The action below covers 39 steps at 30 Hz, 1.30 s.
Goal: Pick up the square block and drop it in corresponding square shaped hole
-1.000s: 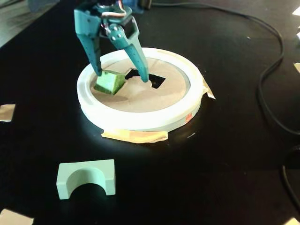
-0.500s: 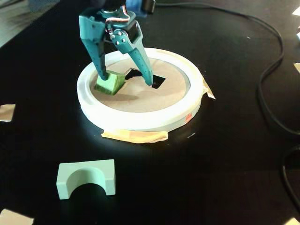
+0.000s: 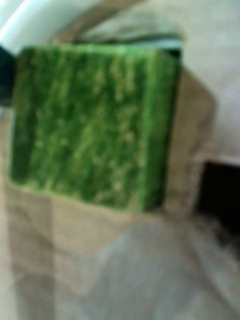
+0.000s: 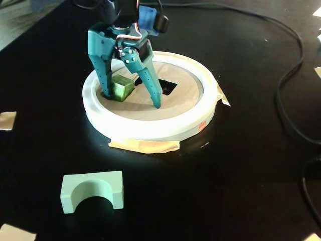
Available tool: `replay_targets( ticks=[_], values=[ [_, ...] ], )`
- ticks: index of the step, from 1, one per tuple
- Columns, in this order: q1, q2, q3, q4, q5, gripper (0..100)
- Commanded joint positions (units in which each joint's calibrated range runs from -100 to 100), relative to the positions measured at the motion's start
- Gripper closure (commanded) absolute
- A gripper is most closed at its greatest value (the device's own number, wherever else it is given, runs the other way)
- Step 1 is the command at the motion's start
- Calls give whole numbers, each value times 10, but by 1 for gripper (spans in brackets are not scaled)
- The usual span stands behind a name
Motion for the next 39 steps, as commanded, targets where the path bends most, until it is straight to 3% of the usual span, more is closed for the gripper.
replay_targets(
  ticks=[1,10,20,25,33,39],
  values=[
    [9,-35,-5,-26,4,15],
    [70,-149,-8,90,4,15],
    [101,-374,-5,95,5,15],
    [201,-528,27,95,44,15],
    [512,-821,271,95,129,15],
    [604,-1036,477,95,157,15]
  ],
)
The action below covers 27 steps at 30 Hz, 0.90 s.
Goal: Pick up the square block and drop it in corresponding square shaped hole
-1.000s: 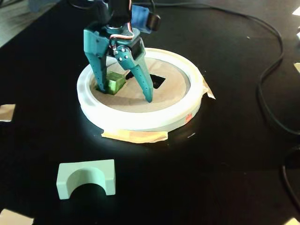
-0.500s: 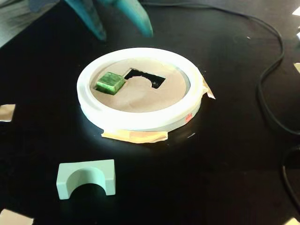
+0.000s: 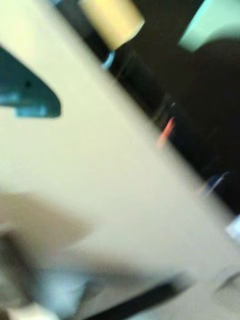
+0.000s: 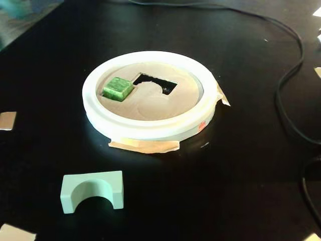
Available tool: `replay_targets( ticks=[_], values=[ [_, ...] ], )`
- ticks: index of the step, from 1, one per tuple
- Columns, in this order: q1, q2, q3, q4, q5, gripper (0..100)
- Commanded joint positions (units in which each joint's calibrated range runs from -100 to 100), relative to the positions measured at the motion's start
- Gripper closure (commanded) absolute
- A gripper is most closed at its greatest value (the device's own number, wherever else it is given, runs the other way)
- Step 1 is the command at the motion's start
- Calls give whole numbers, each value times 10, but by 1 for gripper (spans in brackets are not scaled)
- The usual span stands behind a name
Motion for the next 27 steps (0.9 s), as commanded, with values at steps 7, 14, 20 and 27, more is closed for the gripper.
replay_targets(
  ticks=[7,14,20,27],
  values=[
    [50,-395,487,-179,18,16],
    [5,-492,721,-326,18,15],
    [-30,-503,805,-353,18,15],
    [-30,-503,813,-342,18,15]
  ],
)
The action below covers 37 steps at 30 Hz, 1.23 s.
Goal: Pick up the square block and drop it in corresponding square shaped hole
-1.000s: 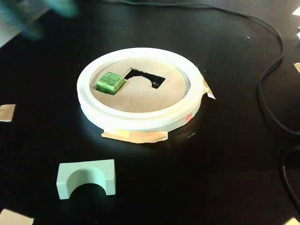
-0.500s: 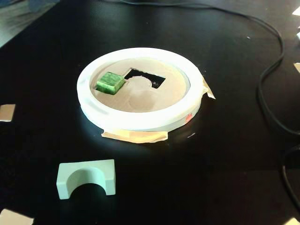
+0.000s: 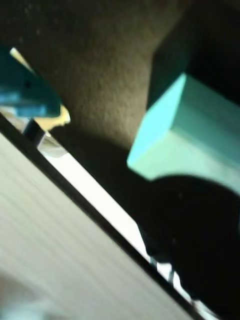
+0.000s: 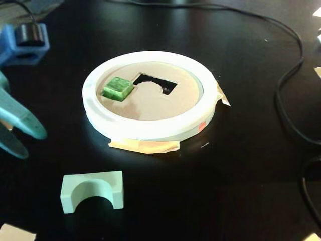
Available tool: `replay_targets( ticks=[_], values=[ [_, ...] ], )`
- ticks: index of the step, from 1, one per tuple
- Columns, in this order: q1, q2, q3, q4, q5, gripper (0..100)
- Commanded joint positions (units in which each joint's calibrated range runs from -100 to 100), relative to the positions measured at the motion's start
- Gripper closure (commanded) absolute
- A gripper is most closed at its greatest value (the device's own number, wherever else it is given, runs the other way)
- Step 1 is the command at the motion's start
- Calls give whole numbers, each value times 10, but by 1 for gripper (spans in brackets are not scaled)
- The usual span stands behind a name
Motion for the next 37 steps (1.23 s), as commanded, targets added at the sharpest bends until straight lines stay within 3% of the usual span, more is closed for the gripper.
replay_targets(
  ticks=[1,37],
  values=[
    [-12,-5,1,-11,3,16],
    [7,-10,55,-22,0,16]
  ],
)
